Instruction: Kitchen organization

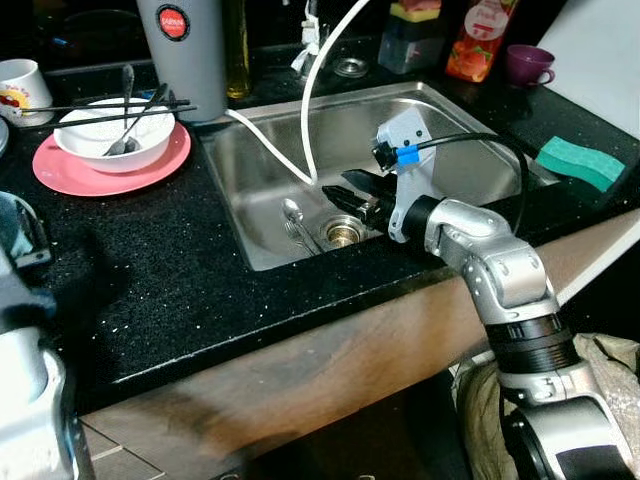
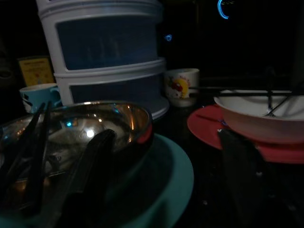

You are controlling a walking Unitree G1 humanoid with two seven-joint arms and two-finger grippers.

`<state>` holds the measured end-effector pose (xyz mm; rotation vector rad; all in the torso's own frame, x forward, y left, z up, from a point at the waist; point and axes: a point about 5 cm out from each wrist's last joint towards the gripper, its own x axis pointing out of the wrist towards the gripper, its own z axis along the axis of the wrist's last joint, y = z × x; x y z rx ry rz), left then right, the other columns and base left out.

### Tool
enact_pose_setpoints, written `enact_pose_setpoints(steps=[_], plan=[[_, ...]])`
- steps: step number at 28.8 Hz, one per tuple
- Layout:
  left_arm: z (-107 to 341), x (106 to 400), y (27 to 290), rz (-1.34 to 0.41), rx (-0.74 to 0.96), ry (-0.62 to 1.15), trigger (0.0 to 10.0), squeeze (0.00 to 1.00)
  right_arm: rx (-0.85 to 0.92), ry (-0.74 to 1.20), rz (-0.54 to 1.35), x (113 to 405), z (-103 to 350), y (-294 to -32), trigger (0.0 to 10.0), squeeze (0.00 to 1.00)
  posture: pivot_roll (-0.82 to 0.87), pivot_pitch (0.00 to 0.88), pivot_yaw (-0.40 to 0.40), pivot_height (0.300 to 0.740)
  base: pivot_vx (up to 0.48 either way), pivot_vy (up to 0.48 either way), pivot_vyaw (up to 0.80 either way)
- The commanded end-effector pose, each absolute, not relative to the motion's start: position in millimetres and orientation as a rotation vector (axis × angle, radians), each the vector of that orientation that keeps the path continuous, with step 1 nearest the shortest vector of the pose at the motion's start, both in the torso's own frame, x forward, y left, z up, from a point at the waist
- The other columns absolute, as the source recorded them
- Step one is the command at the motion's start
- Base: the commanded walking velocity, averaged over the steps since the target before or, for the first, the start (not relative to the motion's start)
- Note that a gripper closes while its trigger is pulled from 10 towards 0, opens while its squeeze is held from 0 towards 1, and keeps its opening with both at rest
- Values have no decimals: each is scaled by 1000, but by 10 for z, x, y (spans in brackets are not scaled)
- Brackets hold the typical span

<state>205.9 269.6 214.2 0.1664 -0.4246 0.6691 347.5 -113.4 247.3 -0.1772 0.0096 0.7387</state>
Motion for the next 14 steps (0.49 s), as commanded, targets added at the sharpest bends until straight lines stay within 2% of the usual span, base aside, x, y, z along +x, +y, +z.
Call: enact_pose_setpoints(steps=[1, 7, 14], plan=[[2102, 2060, 2653, 612, 146, -442, 10000, 1000, -187, 1, 742, 3473, 2483, -1136, 10000, 0, 54, 87, -56, 740, 0, 0, 0], [1970, 2015, 2570, 552, 89, -429, 10000, 1000, -191, -1, 748, 3470, 2488, -1124, 10000, 0, 49, 84, -55, 740, 0, 0, 0], [1985, 1875, 2665, 644, 129, -466, 10000, 1000, -194, 1, 747, 3462, 2489, -1137, 10000, 0, 44, 82, -56, 740, 0, 0, 0]])
